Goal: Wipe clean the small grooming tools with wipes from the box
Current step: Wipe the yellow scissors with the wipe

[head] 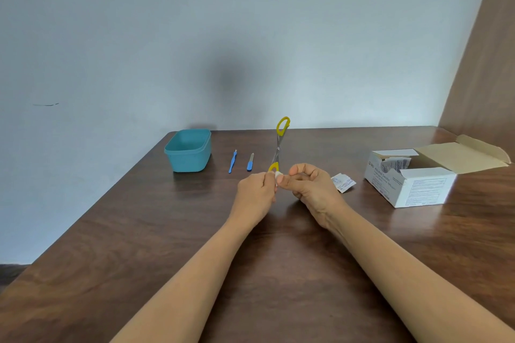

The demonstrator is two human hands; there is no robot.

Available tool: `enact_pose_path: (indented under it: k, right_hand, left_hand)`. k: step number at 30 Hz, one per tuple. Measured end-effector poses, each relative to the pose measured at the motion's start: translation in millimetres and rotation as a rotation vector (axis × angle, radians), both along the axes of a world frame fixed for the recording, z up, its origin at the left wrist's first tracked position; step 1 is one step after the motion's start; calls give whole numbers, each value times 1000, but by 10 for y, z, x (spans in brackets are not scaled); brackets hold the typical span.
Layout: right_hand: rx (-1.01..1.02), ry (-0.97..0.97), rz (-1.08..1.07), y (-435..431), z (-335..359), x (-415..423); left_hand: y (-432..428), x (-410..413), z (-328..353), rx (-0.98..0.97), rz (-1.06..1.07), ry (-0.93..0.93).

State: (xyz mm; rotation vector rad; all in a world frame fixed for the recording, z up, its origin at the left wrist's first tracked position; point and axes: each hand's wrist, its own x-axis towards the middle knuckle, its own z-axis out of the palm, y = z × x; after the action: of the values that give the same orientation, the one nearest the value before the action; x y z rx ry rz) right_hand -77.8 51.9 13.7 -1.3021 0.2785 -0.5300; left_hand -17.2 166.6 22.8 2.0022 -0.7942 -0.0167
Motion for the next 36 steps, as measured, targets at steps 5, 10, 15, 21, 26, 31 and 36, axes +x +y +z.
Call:
enact_pose_path:
  k: [5, 10, 15, 21, 26, 31, 36]
  right_hand:
    - [166, -59, -53, -52, 2, 12]
    - [135, -13, -35, -97, -19, 32]
    - [36, 48, 23, -95, -45, 32]
    - [227, -35, -72, -156, -31, 36]
    - [129, -2, -53, -172, -61, 55]
    - [86, 31, -38, -155, -71, 65]
    - [257, -54, -101, -215, -59, 56]
  left_hand:
    - [-20, -12, -30, 67, -101, -59]
    - [-28, -8, -60, 61, -73, -50]
    - [6, 34, -35, 86, -48, -69]
    - [-40, 23, -96, 184, -107, -164]
    - [-27, 57, -117, 227, -25, -246]
    - [-15, 111, -108, 240, -50, -252]
    - [-50, 33, -130, 265, -100, -288]
